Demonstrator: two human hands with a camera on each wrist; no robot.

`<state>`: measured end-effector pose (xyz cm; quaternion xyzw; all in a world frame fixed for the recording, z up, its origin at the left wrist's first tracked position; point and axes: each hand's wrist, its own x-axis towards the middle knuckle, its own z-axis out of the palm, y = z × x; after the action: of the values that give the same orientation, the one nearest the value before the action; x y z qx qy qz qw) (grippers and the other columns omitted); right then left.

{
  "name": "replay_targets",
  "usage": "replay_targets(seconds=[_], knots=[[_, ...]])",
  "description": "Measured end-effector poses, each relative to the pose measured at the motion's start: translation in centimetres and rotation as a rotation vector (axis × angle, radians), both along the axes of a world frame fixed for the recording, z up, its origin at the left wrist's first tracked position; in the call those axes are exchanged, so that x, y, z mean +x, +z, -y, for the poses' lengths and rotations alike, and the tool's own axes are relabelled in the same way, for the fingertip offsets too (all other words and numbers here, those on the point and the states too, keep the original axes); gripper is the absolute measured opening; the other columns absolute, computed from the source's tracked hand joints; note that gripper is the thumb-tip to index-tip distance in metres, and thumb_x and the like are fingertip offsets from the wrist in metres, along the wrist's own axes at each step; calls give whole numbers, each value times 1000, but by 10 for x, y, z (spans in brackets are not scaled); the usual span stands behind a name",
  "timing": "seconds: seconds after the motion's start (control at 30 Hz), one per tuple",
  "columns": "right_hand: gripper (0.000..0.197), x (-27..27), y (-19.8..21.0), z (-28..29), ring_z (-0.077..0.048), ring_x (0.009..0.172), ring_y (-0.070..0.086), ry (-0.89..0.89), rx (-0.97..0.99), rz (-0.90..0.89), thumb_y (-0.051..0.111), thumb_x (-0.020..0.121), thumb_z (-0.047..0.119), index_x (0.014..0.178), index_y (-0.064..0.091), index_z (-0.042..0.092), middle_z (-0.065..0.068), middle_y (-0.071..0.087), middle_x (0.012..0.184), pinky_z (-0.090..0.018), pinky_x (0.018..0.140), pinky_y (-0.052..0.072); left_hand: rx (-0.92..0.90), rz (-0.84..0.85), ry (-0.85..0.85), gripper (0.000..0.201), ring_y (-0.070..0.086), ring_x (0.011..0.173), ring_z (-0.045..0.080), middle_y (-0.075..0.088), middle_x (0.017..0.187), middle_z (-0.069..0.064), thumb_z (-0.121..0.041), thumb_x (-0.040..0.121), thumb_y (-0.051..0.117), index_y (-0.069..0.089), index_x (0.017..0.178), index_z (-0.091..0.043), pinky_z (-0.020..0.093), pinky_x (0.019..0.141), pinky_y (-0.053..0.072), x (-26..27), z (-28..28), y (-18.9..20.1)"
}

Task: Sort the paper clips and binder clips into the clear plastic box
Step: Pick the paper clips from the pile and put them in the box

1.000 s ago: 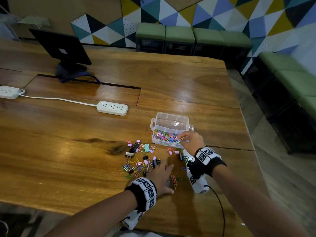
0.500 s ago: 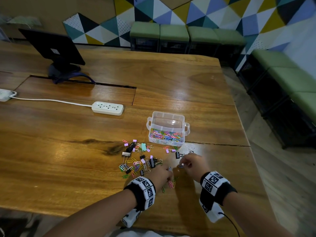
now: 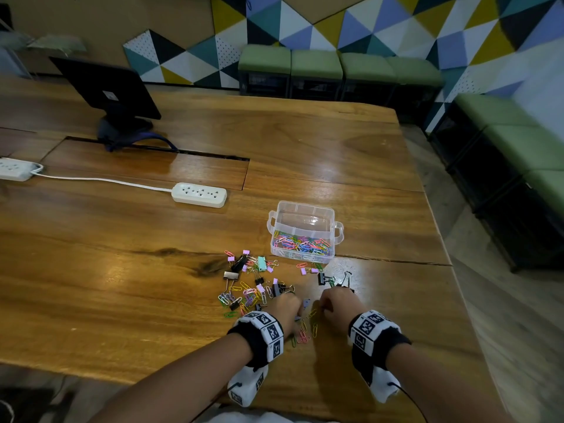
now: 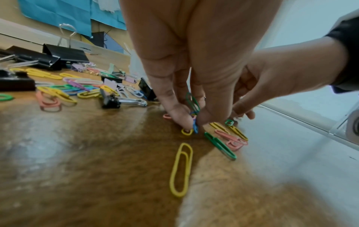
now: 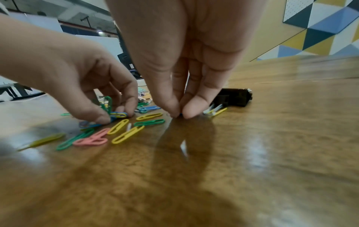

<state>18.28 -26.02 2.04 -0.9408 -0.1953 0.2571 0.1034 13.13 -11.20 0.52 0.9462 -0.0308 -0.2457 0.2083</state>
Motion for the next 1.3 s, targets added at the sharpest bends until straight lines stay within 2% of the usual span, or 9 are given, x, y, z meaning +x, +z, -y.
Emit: replay_targets(seconds=[0.2,0.3,0.4,0.5,0.67,0.77,0.93,1.1,1.3], knots=[[19,-21,-6,-8,-13,87,55,49,85,-65,61,82,19,100,65,19,2,63,100,-16,74,41,7,-48,-11,23,55,115,29,60,122,16,0,89,55,65,110,2,31,95,43,2,0,9],[38,-30,-9,-6,-10,83,50,9,159,-126,73,72,25,107,60,20,14,49,84,-12,70,41,-37,-33,13,21,60,109,27,65,113,11,-6,85,64,67,106,-4,30,88,47,1,-4,6],[58,-37,-10,-10,-11,91,51,-46,149,-151,82,61,31,111,54,24,12,44,93,-17,79,48,-82,-35,36,22,62,102,24,68,108,8,-9,80,70,68,101,-6,30,85,50,1,-12,9],[62,-40,-14,-16,-13,95,52,-95,143,-134,84,56,37,108,51,26,11,40,98,-26,86,51,-156,25,61,18,64,97,22,70,104,8,-8,79,69,70,98,-7,26,79,50,7,-21,14],[45,-37,-16,-19,-10,88,53,-119,243,-132,82,63,27,102,59,24,13,44,90,-18,78,48,-239,122,147,14,65,91,18,71,100,6,-4,77,70,71,90,-7,25,78,53,22,-34,27],[34,-31,-13,-18,-8,86,52,-64,257,-135,78,70,21,101,65,20,17,46,80,-7,70,41,-260,193,169,14,64,89,17,70,101,6,-2,78,68,71,92,-6,15,70,44,37,-40,36],[21,-26,-9,-20,-7,82,50,73,195,-139,64,77,14,97,68,18,22,41,72,-16,77,47,-257,305,246,16,62,93,19,69,103,9,2,83,60,69,94,-5,14,73,40,67,-44,48],[21,-19,-13,-25,-14,83,54,151,76,-169,64,72,13,92,68,17,6,54,88,-24,80,51,-253,341,374,21,63,101,20,68,109,7,3,87,56,68,99,-8,25,86,50,97,-47,50],[20,-13,-20,-30,-27,99,60,261,-65,-196,63,77,9,97,67,11,-9,62,110,-33,90,52,-299,253,394,31,60,113,20,66,120,9,4,92,48,62,118,-7,27,98,47,110,-49,40]])
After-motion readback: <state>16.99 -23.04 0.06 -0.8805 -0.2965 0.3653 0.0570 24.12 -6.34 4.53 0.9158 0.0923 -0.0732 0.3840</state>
